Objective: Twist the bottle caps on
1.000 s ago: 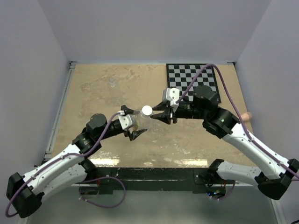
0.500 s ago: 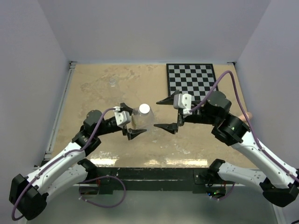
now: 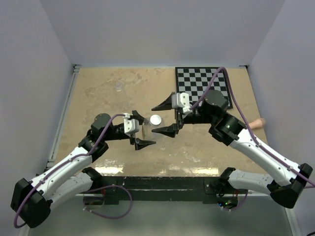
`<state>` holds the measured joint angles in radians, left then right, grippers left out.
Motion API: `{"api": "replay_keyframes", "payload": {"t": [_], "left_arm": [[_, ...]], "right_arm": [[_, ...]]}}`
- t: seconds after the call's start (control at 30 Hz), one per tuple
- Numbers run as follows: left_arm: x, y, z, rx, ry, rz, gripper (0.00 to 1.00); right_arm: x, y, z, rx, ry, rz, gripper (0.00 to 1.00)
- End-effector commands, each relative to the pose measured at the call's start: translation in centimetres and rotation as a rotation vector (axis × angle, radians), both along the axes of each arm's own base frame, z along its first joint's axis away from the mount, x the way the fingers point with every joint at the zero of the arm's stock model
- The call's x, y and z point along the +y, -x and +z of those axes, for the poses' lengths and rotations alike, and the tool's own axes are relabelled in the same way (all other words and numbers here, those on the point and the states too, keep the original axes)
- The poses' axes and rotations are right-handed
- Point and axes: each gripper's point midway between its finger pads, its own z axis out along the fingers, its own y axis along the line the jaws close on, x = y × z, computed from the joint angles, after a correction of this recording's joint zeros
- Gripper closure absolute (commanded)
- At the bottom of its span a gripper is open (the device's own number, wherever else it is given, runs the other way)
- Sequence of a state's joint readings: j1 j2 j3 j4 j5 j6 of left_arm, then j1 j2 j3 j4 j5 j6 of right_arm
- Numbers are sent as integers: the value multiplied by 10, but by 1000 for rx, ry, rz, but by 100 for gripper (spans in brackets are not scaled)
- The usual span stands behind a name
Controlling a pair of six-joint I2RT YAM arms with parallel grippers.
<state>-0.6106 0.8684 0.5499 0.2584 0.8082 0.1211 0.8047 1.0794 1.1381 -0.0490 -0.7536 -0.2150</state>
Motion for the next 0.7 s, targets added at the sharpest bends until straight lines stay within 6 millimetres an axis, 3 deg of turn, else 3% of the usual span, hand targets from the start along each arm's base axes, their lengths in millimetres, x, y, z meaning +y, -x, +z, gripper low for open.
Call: {"api": "replay_keyframes", "payload": {"t": [0.0,0.67], "left_arm": [[-3,1,28,-86,39,-34,100],[-4,6,27,-87,30,-55,100]], "right_arm": [[6,6,22,-8,-57,50,26],[17,7,12,49,-36,107,47]]}}
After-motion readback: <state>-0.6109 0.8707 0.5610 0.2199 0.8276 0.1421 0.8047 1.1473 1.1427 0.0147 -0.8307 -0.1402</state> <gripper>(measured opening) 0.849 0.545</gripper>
